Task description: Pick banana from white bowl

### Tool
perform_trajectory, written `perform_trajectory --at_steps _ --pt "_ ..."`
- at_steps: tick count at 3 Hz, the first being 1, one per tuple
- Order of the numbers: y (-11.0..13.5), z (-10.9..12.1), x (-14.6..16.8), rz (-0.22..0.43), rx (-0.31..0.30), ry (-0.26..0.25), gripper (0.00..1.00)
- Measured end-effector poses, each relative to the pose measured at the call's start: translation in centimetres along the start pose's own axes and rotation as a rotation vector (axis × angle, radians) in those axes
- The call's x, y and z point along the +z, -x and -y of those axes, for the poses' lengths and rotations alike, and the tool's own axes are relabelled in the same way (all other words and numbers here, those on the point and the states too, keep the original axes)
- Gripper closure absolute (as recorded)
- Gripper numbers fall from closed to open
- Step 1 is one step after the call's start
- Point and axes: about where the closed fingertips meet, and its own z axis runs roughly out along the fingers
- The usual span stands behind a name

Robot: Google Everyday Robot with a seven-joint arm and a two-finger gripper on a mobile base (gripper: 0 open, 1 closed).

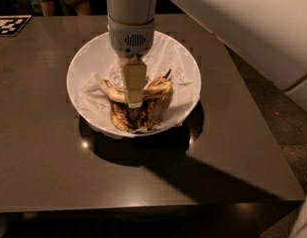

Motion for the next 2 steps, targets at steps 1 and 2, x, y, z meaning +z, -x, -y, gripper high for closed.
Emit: perform_trajectory --at_steps 1,2 --pt "-0.5 0.2 1.9 0.003 0.024 0.048 0.24" --pt "-1.9 0.4 3.9 0.005 0.06 0.095 0.25"
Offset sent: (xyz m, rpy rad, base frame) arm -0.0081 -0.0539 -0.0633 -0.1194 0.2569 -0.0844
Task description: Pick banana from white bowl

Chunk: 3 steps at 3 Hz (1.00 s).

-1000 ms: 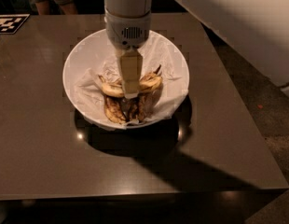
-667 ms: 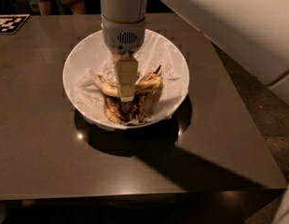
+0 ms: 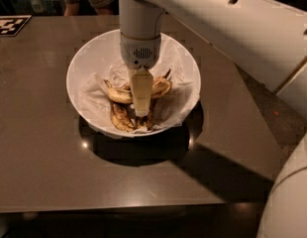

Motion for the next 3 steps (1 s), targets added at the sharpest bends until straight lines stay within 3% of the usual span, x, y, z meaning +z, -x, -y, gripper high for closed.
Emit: perform_trajectory --at_steps 1,3 --pt "-1.68 -0.07 1.26 0.001 0.026 0.016 0.43" --pt "-1.92 -0.1 0.98 0.002 0.031 0.016 0.91"
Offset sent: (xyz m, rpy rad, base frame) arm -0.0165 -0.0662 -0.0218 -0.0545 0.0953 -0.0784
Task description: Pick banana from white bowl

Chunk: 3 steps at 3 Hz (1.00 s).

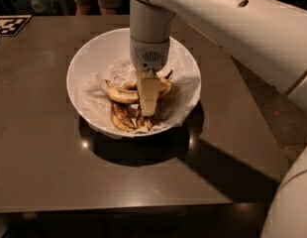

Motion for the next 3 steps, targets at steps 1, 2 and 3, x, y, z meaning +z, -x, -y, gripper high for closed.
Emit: perform_trajectory --at_steps 1,2,3 --pt "0.0 0.0 -0.2 0.0 0.0 0.0 1.0" --pt "0.5 -0.6 -2.6 0.058 -0.034 -0.068 1.0" --pt "0.7 -1.7 -4.7 0.106 -0.064 -0.115 1.0"
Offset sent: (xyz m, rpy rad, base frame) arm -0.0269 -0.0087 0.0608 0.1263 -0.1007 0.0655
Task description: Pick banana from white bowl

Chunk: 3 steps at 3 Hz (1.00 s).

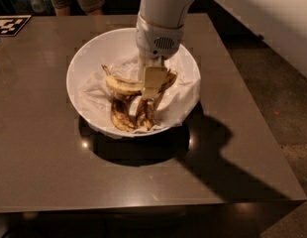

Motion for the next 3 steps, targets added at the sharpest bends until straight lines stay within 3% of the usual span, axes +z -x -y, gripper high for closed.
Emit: perform_trajectory --at_steps 2,3 --pt "0.3 -4.9 -3.9 0.041 -0.038 -0.076 1.0" --pt "-0.2 -8.4 -5.2 0.03 -0.018 -0.113 1.0"
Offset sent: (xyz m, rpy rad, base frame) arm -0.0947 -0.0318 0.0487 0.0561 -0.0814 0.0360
